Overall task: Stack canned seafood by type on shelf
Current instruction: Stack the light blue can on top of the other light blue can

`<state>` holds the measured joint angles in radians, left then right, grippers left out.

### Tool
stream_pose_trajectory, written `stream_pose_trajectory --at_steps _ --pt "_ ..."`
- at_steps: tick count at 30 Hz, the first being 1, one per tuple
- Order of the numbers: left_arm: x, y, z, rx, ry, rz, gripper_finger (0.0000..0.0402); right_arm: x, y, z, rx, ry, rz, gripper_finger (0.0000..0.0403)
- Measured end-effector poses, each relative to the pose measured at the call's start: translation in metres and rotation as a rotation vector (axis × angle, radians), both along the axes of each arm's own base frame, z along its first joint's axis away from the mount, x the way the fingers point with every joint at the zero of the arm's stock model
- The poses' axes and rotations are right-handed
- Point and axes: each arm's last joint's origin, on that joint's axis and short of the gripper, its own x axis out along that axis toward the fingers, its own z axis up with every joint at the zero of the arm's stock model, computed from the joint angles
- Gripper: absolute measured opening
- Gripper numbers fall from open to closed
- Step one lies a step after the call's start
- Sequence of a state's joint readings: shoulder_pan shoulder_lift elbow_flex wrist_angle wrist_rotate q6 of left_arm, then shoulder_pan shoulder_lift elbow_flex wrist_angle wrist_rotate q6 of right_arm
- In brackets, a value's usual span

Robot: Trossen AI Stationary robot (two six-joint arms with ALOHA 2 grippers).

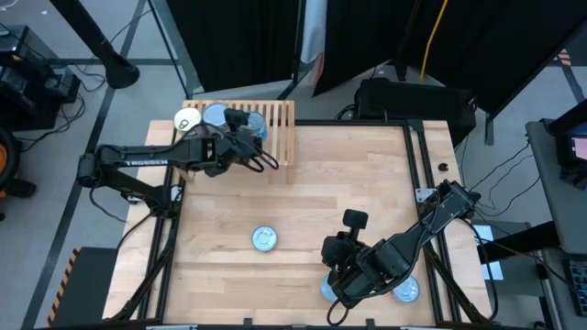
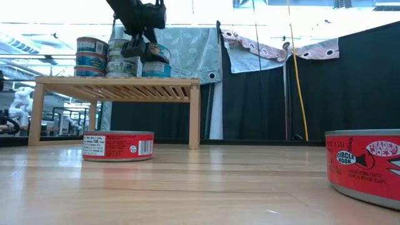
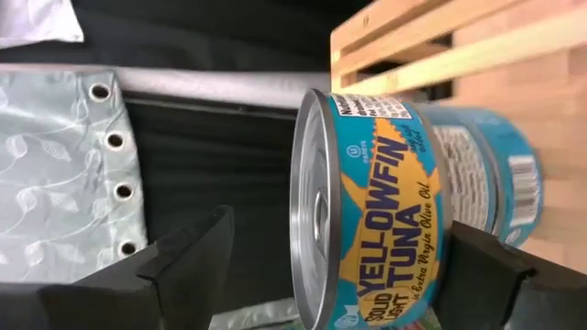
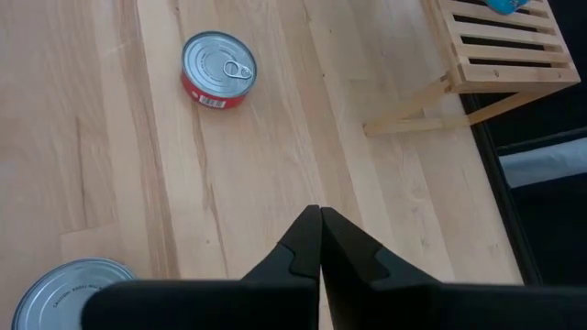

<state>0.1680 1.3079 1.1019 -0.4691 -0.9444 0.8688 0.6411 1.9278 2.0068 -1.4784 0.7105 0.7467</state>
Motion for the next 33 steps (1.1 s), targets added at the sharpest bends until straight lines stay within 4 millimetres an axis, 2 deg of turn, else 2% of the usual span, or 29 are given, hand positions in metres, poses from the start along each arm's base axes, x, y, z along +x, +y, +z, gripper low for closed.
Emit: stream_pose_trajectory --at_steps 5,12,24,33 --pt "-0.001 0.001 0.012 -0.076 -0.020 -0.045 0.0318 0.000 0.000 0.000 0.000 0.000 0.000 0.0000" --pt "-0.012 0.015 0.021 -0.260 -0.058 -0.027 0.0318 0.000 0.000 0.000 0.000 0.000 0.000 0.0000" --pt "-0.018 0.024 0.040 -0.335 -0.102 -0.029 0.0318 0.000 0.000 0.000 -0.002 0.001 0.002 0.0000" --pt "-0.024 0.032 0.038 -0.445 -0.107 -0.046 0.0318 0.000 0.000 0.000 -0.001 0.000 0.002 0.0000"
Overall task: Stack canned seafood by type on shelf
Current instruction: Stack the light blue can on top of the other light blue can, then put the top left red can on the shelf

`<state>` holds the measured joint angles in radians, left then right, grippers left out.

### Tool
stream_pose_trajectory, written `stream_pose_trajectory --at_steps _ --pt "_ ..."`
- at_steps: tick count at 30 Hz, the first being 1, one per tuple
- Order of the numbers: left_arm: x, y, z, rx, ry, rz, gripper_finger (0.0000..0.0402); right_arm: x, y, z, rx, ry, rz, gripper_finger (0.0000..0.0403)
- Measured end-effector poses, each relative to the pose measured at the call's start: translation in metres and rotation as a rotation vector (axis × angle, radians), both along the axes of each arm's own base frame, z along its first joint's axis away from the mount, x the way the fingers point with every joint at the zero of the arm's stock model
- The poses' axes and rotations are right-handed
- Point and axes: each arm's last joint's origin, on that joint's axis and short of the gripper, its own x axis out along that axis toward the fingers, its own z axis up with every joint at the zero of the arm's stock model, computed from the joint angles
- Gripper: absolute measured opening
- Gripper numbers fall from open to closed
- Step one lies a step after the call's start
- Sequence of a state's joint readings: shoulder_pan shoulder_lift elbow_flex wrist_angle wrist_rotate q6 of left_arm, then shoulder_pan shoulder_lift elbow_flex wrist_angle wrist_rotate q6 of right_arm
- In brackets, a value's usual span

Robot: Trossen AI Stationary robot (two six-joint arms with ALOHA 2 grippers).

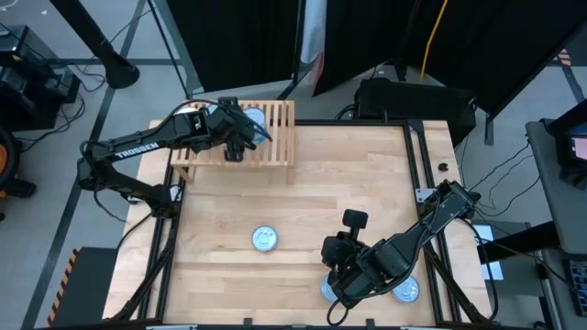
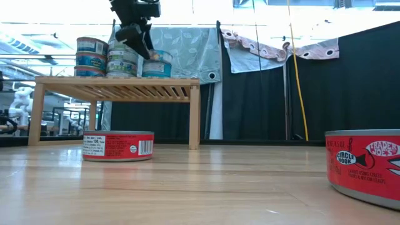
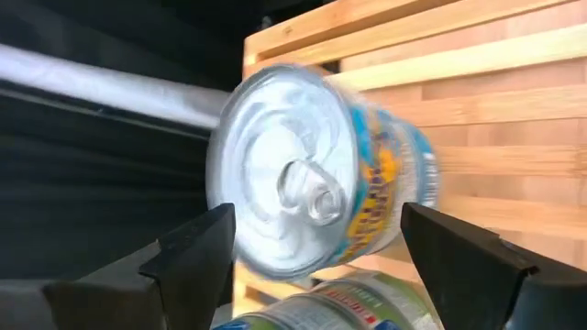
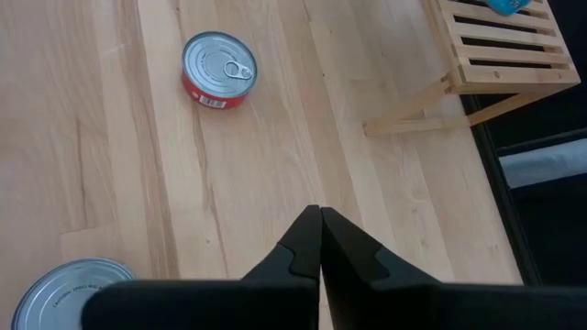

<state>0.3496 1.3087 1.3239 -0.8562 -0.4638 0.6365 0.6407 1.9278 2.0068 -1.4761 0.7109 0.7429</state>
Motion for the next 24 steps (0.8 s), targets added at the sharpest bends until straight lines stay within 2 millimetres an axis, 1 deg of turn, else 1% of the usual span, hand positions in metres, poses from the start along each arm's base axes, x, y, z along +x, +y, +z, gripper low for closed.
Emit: stream_pose_trajectory --at_steps 9,11,14,17,20,22,24 --pt "-0.002 0.003 -0.001 -0.031 0.004 -0.006 0.0318 0.000 0.000 0.000 -0.002 0.002 0.003 0.0000" --pt "-0.003 0.002 0.003 -0.031 -0.002 -0.008 0.0318 0.000 0.000 0.000 -0.002 0.002 0.003 0.0000" --pt "0.000 -0.004 0.015 -0.017 -0.041 -0.032 0.0318 0.000 0.000 0.000 -0.001 0.001 0.003 0.0000" --pt "-0.001 -0.020 0.035 -0.015 -0.101 -0.070 0.0318 0.000 0.000 0.000 -0.001 -0.002 0.002 0.0000" --pt "-0.007 -0.042 0.060 -0.027 -0.213 -0.116 0.0318 0.001 0.001 0.000 0.000 -0.016 0.001 0.0000" --pt "-0.015 -0.062 0.069 -0.131 -0.305 -0.210 0.0318 0.003 0.001 0.001 -0.004 -0.040 -0.001 0.0000" --pt "-0.023 -0.082 0.072 -0.321 -0.370 -0.359 0.0318 0.006 0.001 0.002 -0.001 -0.072 -0.004 0.0000"
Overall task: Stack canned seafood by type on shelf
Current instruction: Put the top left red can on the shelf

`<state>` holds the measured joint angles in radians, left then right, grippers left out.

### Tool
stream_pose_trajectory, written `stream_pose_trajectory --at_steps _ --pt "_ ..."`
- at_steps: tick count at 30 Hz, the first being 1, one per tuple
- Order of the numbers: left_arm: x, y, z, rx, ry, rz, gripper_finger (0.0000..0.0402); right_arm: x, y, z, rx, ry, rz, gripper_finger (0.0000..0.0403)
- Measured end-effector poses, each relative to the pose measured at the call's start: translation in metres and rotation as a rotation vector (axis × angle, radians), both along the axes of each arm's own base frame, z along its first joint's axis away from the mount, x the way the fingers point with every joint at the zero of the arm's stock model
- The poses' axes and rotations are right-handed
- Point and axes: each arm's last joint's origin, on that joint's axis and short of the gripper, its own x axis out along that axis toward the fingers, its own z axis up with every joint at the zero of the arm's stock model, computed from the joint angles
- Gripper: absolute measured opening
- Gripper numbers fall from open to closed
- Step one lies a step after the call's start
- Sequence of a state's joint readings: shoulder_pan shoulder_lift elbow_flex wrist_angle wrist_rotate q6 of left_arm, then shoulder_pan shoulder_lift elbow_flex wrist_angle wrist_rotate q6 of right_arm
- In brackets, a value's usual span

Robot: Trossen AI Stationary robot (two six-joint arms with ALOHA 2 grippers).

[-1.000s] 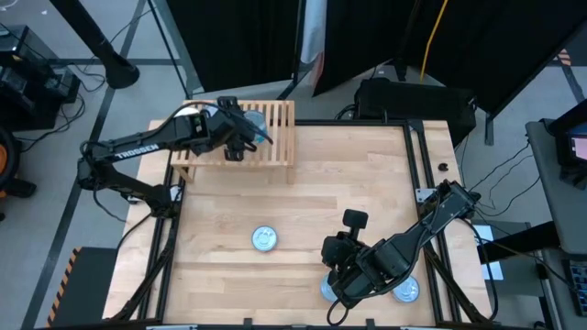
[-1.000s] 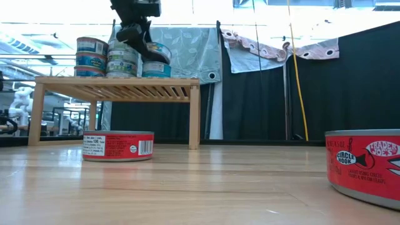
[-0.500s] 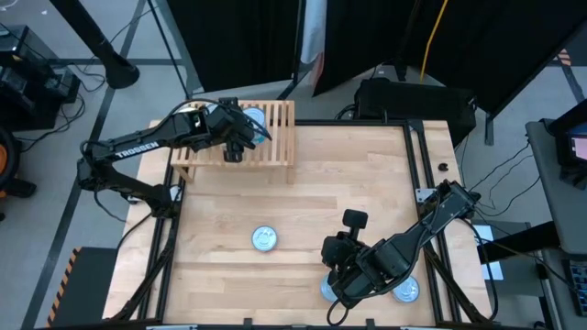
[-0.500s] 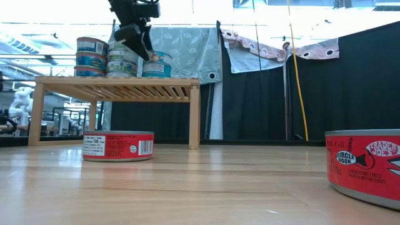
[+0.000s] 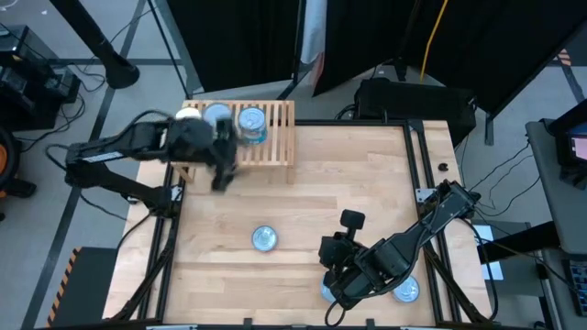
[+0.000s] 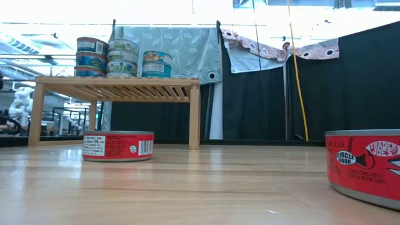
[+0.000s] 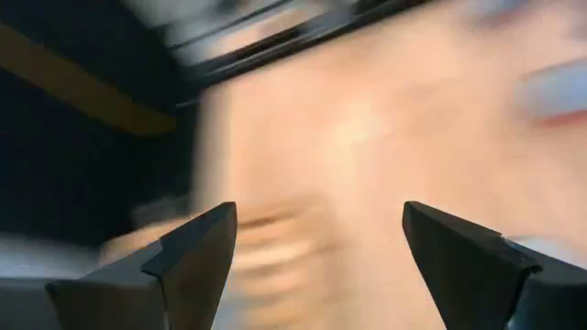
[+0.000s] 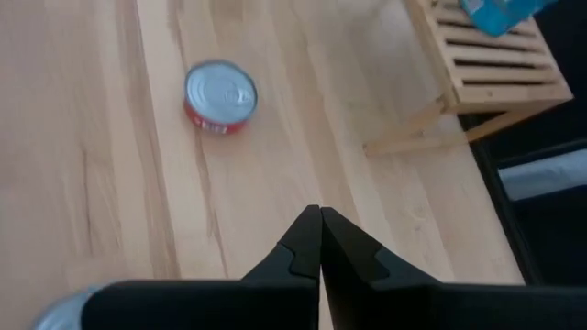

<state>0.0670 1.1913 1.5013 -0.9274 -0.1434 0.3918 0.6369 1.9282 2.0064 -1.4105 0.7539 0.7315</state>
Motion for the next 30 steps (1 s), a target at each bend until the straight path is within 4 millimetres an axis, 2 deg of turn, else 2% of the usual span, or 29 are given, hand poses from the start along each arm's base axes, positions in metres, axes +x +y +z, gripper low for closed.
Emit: stream_pose_trajectory --at_steps 3,6,10,14,18,23,28,30 --pt "-0.011 -0.030 -0.008 -0.245 0.007 -0.232 0.0317 0.011 0.000 -0.003 0.009 -0.054 0.015 0.0000" --pt "-0.017 -0.058 -0.027 -0.382 0.048 -0.346 0.0317 0.028 -0.002 -0.014 0.012 -0.095 0.064 0.0000" --pt "-0.019 -0.092 -0.073 -0.427 0.090 -0.391 0.0317 0.055 -0.011 -0.042 0.016 -0.112 0.177 0.0000" --pt "-0.021 -0.117 -0.120 -0.393 0.101 -0.342 0.0295 0.080 -0.030 -0.070 0.124 -0.159 0.291 0.0000" --pt "-0.025 -0.127 -0.157 -0.325 0.044 -0.254 0.0240 0.098 -0.053 -0.092 0.242 -0.245 0.357 0.0000" --pt "-0.029 -0.129 -0.189 -0.339 -0.013 -0.150 0.0140 0.101 -0.077 -0.120 0.339 -0.259 0.345 0.0000" --pt "-0.034 -0.126 -0.218 -0.386 -0.030 -0.125 0.0032 0.095 -0.081 -0.139 0.358 -0.241 0.323 0.0000" --pt "-0.036 -0.124 -0.229 -0.389 -0.036 -0.122 0.0009 0.094 -0.081 -0.143 0.363 -0.263 0.326 0.0000"
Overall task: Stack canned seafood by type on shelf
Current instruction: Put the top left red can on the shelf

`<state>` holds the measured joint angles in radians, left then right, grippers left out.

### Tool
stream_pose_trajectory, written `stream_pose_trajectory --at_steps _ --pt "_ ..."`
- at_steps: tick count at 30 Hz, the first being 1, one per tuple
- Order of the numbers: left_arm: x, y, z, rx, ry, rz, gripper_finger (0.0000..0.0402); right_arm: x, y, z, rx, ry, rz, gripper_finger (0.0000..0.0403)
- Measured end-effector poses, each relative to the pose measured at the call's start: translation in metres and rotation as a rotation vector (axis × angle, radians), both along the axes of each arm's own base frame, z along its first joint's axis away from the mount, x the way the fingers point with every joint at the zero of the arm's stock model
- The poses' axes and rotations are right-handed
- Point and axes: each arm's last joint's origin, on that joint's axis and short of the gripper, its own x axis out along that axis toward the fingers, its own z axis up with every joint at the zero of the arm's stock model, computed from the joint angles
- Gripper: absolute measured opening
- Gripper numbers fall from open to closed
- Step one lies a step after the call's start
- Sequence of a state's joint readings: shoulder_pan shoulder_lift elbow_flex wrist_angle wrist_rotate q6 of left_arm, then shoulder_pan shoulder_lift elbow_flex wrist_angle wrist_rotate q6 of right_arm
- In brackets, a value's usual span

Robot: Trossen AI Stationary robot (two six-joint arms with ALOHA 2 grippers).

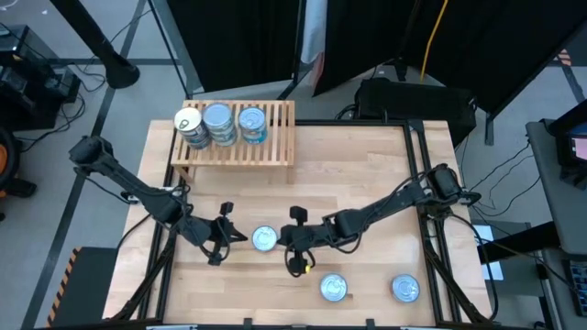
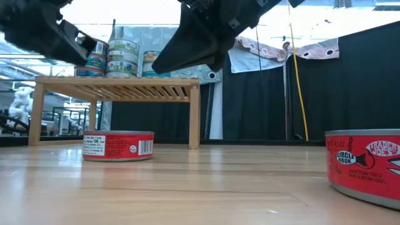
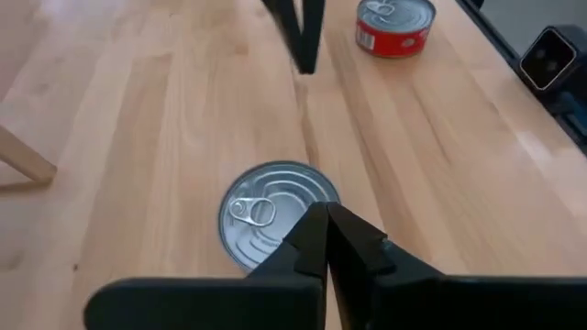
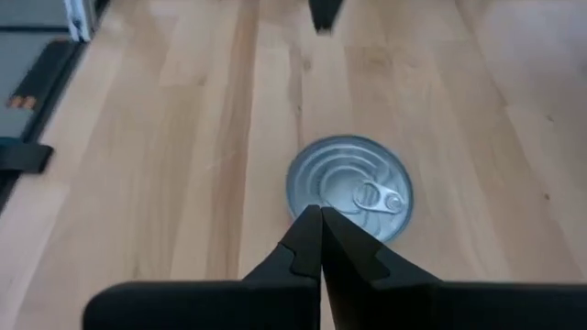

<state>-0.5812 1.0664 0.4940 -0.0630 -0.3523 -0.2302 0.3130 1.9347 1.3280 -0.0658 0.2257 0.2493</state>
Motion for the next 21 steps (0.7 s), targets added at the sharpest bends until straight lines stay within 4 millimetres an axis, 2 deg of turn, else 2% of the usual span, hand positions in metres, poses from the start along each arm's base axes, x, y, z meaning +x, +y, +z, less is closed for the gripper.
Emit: stream_pose_trajectory --at_steps 4,9,14,21 --pt "-0.001 0.005 -0.015 -0.024 -0.028 0.024 0.0012 -0.001 0.000 -0.004 0.009 -0.033 0.002 0.0000" --pt "0.002 0.011 -0.035 -0.005 0.024 0.069 0.0005 0.001 0.000 -0.003 0.017 -0.061 0.002 0.0000" --pt "0.010 0.009 -0.052 0.006 0.040 0.079 0.0004 0.001 0.000 -0.002 0.023 -0.072 0.000 0.0000" --pt "0.017 0.006 -0.074 0.018 0.110 0.111 0.0004 0.008 0.002 -0.026 0.009 -0.043 0.004 0.0000"
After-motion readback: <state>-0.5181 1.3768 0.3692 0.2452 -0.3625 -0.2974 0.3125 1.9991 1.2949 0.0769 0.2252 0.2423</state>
